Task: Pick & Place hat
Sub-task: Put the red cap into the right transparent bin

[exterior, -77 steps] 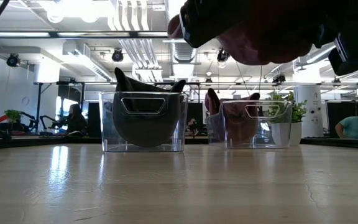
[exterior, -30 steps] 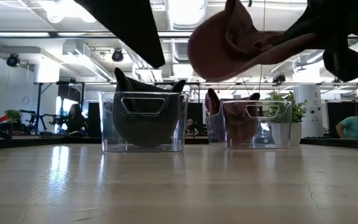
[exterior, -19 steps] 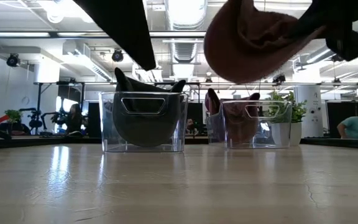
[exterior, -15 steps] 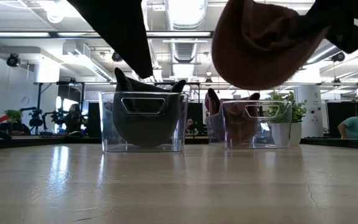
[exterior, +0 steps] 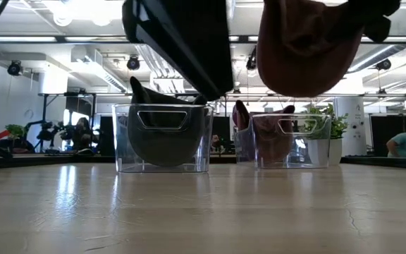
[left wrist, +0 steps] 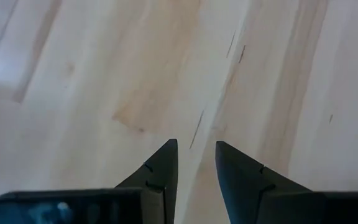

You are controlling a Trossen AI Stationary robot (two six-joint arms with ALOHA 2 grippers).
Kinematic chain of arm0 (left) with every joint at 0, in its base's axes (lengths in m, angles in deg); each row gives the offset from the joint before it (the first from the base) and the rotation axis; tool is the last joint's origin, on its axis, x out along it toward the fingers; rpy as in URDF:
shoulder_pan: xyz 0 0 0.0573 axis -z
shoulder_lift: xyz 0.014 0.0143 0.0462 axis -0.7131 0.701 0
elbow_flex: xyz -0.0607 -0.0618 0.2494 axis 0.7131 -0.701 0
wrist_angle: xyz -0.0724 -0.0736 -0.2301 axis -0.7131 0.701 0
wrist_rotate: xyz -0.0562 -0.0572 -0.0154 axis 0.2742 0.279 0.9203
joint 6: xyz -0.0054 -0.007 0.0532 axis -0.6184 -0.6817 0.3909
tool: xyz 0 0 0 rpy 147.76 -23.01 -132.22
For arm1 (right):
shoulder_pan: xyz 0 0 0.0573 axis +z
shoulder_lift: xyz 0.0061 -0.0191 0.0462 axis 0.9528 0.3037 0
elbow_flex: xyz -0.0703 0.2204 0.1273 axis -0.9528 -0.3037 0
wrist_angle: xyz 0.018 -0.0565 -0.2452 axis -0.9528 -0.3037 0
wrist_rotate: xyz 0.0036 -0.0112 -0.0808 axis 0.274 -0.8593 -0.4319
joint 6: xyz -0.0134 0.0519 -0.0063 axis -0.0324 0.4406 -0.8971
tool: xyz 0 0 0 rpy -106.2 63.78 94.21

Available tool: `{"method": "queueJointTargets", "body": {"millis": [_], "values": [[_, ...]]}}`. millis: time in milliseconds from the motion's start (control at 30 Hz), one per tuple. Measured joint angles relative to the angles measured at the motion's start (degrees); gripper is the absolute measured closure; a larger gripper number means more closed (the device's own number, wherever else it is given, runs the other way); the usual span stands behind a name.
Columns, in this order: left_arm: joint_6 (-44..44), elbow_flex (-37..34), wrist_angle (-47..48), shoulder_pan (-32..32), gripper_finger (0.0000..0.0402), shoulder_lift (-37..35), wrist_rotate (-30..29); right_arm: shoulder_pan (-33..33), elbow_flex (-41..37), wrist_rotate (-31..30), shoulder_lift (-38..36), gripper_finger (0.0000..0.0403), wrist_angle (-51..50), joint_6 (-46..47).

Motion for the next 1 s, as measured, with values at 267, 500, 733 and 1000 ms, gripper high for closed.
{"method": "queueJointTargets", "body": {"millis": [267, 500, 733, 1000], "values": [[-2.9, 0.0, -2.2, -1.4, 0.03, -0.1, 0.5, -18.4, 0.9, 13.7, -4.8, 0.039, 0.0, -19.8], [-2.4, 0.0, -3.7, -3.2, 0.03, -0.2, 2.1, -37.1, 1.1, 25.7, -3.5, 0.039, 0.4, -36.5], [3.0, 0.0, -6.9, -8.1, 0.03, -0.2, 4.2, -53.3, 1.4, 40.5, 3.7, 0.039, 3.0, -47.2], [15.9, 0.0, -10.4, -12.5, 0.03, -0.3, 9.4, -63.0, 4.6, 48.6, 13.9, 0.039, 4.6, -52.8]]}}
